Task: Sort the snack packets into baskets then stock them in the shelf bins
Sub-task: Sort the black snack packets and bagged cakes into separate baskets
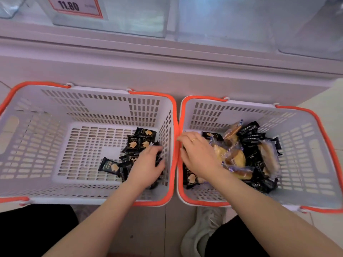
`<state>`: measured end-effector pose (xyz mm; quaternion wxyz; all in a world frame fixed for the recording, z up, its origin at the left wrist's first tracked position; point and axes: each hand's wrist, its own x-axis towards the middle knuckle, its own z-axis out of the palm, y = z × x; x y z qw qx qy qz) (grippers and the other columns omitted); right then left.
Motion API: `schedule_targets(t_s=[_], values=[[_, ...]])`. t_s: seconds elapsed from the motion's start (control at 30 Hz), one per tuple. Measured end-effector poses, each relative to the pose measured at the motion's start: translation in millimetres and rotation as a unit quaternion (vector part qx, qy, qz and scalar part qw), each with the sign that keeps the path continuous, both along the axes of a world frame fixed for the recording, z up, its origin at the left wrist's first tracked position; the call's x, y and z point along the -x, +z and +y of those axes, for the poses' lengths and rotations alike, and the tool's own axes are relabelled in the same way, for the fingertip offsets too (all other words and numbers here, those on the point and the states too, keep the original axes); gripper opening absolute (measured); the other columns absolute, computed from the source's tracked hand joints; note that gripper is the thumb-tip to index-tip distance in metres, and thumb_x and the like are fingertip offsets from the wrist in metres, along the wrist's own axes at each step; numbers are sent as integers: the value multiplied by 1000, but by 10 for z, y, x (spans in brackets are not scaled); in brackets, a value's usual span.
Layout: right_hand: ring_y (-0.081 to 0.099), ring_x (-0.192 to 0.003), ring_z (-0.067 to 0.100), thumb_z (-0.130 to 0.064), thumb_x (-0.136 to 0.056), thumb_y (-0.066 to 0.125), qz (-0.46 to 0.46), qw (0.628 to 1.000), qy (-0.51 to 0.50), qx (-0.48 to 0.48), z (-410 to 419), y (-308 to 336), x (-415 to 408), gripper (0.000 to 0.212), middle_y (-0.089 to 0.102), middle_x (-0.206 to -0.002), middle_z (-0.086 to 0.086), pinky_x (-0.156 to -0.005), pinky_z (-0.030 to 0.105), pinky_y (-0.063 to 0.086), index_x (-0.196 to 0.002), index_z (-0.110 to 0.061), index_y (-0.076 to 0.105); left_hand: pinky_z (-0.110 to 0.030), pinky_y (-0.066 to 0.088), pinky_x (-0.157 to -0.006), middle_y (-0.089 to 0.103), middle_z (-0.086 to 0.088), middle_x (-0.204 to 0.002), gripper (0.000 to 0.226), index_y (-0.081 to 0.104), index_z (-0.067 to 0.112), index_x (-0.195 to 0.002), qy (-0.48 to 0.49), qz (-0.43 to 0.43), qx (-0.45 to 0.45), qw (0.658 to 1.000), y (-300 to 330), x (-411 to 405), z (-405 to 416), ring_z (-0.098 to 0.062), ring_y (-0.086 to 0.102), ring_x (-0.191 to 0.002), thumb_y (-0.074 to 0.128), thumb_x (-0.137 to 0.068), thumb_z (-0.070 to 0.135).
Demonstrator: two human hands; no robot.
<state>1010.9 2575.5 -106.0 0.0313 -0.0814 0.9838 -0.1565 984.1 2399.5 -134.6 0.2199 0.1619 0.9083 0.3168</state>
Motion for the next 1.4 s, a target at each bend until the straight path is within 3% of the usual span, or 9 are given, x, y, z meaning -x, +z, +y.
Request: schedule_targets(t_s=[0.07, 0.17, 0.3, 0.5, 0.6, 0.73, 0.97, 1.13, 1.4], values=[[46, -118, 22, -16, -91, 49, -28, 999, -17, -6, 250, -40, -50, 35, 54, -124, 4, -97, 34, 41, -125, -11, 51, -15, 29, -93, 55, -5, -119, 33, 55, 10, -121, -35, 109, -63, 991, 229, 2, 276, -18, 49, -113, 55, -88, 16], [47, -115, 22, -19, -91, 46, -108, 993, -16, -46, 695, -120, -132, 32, 53, -121, 4, -88, 37, 46, -122, -14, 48, -24, 35, -90, 60, -7, -107, 24, 63, 8, -107, -122, 175, -89, 973, 385, -33, 663, -23, 52, -103, 55, -85, 12], [53, -110, 26, -25, -92, 47, -255, 963, -15, -87, 1335, -271, -304, 27, 55, -118, 7, -84, 36, 46, -116, -14, 50, -35, 41, -92, 54, -6, -115, 28, 56, 10, -116, -236, 85, 29, 968, 160, -58, 1085, -22, 45, -111, 47, -92, 21], [55, -108, 25, -35, -91, 54, -393, 913, -90, -63, 2011, -624, -717, 34, 56, -118, 8, -77, 28, 40, -118, -14, 50, -38, 44, -86, 46, -14, -125, 33, 45, 6, -125, -295, -63, 284, 910, -342, -30, 1588, -30, 46, -115, 45, -92, 14], [52, -116, 21, -30, -87, 62, -419, 903, -89, -22, 2111, -833, -838, 55, 51, -133, 4, -90, 28, 42, -137, -22, 40, -37, 45, -86, 46, -14, -127, 37, 46, 6, -126, -292, -80, 355, 885, -523, -15, 1733, -29, 47, -116, 50, -90, 11], [48, -120, 23, -37, -81, 68, -442, 895, -52, -33, 2145, -1075, -880, 61, 43, -140, 5, -95, 31, 43, -133, -16, 43, -37, 45, -88, 47, -14, -129, 44, 44, 5, -130, -278, -101, 406, 865, -732, -10, 1750, -29, 49, -118, 54, -88, 9], [48, -120, 23, -50, -79, 63, -427, 901, 14, -76, 2205, -1188, -876, 69, 44, -138, 5, -94, 34, 45, -135, -16, 40, -37, 50, -86, 54, -12, -121, 48, 42, 7, -126, -248, -149, 369, 883, -954, -19, 1725, -28, 56, -109, 63, -84, 17], [49, -119, 27, -30, -82, 64, -408, 898, 62, -154, 2123, -1159, -905, 58, 45, -135, 10, -93, 37, 44, -132, -12, 42, -28, 47, -80, 57, -11, -118, 44, 49, 9, -123, -278, -189, 359, 871, -1007, -69, 1693, -24, 57, -104, 65, -84, 24], [51, -114, 23, -34, -79, 66, -416, 903, 22, -108, 2050, -1101, -890, 58, 49, -130, 5, -87, 36, 47, -129, -17, 45, -37, 48, -85, 47, -12, -122, 44, 44, 7, -122, -154, -92, 243, 953, -999, 53, 1745, -27, 52, -107, 63, -87, 24]])
